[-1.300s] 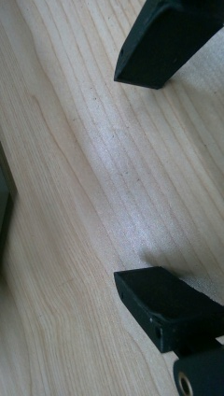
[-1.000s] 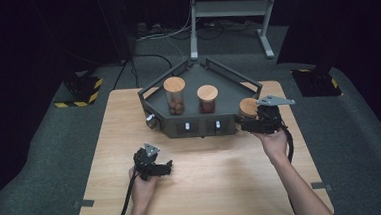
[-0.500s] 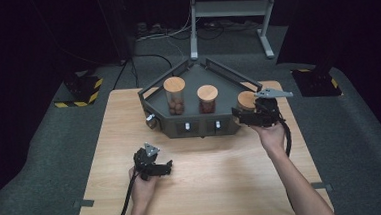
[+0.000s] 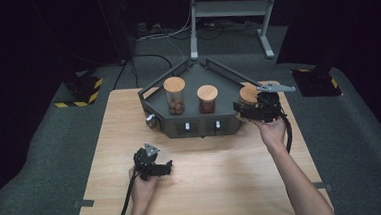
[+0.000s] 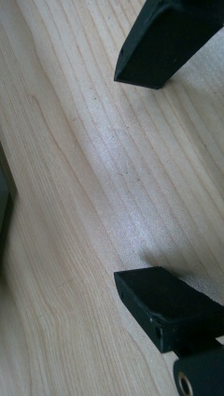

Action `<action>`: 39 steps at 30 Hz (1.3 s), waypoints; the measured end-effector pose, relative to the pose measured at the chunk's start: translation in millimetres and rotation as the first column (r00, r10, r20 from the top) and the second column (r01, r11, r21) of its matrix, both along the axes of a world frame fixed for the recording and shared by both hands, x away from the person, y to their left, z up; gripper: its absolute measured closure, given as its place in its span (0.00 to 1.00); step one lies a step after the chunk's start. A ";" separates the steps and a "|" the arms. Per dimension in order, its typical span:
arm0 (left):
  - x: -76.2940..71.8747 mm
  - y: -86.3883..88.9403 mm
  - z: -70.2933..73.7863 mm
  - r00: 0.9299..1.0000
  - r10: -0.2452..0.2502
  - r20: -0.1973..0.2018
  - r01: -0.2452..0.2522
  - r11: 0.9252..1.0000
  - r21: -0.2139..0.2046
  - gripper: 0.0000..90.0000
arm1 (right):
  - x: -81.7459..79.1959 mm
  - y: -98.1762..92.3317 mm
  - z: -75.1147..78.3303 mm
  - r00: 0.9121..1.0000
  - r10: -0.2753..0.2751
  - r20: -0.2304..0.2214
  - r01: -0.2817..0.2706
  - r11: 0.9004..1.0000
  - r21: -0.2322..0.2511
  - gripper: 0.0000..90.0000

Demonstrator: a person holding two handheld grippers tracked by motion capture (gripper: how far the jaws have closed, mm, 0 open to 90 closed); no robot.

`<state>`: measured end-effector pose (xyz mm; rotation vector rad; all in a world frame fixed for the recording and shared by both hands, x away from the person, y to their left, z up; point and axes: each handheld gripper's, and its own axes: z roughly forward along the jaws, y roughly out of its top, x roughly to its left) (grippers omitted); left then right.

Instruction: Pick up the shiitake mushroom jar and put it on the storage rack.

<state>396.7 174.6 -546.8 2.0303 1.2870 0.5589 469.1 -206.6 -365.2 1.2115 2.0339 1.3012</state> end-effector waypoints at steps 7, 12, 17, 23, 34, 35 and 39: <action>0.0 0.0 0.0 1.000 0.000 0.000 0.000 1.000 0.000 0.06 | 6.0 0.6 2.4 1.000 -0.010 -0.001 0.010 1.000 -0.013 0.28; 0.0 0.0 0.0 1.000 0.000 0.000 0.000 1.000 0.000 0.06 | 9.5 2.8 3.2 1.000 -0.014 -0.001 0.014 1.000 -0.014 0.28; 0.0 -0.1 -0.1 1.000 0.001 0.001 -0.001 1.000 -0.001 0.06 | 13.0 7.6 4.5 1.000 -0.014 0.003 0.014 1.000 -0.024 0.28; 0.0 0.0 0.0 1.000 0.000 0.000 0.000 1.000 0.000 0.06 | 17.6 9.0 5.9 1.000 -0.023 0.004 0.023 1.000 -0.014 0.28; -0.1 -0.1 0.0 1.000 0.000 0.000 0.000 1.000 0.000 0.06 | 29.6 12.5 5.7 0.999 -0.052 -0.004 0.052 0.998 -0.021 0.28; -0.1 -0.1 0.0 1.000 0.000 0.000 0.000 1.000 0.000 0.06 | 30.9 12.6 4.7 0.998 -0.057 -0.002 0.057 0.998 -0.027 0.28; -0.1 -0.1 0.0 1.000 0.000 0.000 0.000 1.000 0.000 0.06 | 35.7 13.0 1.8 0.997 -0.074 -0.005 0.073 0.997 -0.028 0.28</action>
